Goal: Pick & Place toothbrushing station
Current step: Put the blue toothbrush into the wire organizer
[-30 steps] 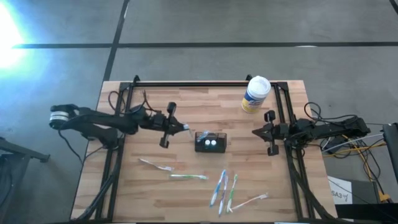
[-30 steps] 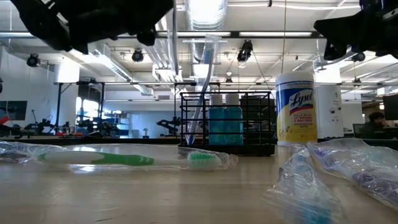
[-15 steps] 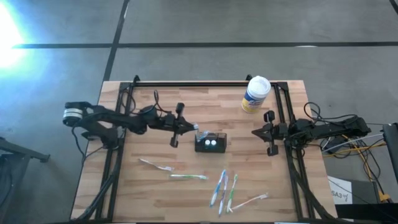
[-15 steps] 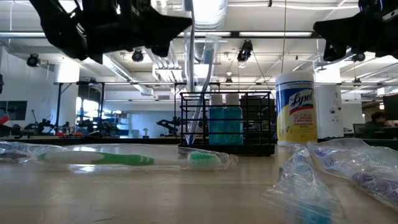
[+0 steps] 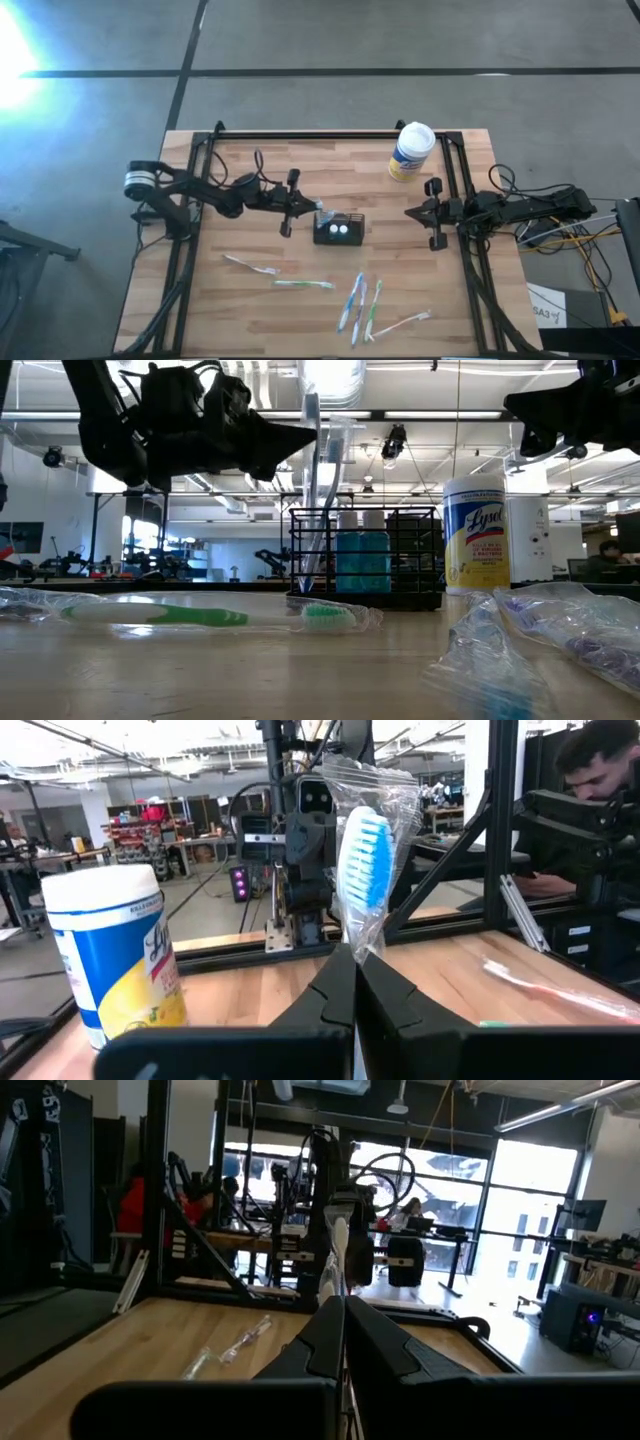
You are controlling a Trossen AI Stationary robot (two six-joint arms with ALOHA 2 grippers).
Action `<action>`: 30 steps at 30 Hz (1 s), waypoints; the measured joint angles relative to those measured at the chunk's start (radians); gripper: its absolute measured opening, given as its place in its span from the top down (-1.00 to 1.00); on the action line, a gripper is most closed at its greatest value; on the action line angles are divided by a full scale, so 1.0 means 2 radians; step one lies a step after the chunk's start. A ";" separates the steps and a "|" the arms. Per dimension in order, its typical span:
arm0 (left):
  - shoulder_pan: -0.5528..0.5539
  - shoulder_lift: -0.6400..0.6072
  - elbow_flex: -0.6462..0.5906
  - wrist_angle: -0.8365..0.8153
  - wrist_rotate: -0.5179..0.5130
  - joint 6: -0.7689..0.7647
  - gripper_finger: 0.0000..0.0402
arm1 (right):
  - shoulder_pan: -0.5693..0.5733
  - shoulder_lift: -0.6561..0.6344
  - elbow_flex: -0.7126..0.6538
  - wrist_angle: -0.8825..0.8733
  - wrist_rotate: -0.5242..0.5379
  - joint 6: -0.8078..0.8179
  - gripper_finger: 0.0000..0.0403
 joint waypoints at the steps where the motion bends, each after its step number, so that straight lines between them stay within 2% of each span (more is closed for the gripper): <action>1: 0.000 0.004 0.000 0.002 0.000 -0.002 1.00 | 0.000 0.000 0.000 0.000 0.000 0.000 0.96; 30: 0.001 0.076 -0.003 0.008 -0.025 -0.017 1.00 | 0.000 0.000 0.000 0.000 0.000 0.000 0.96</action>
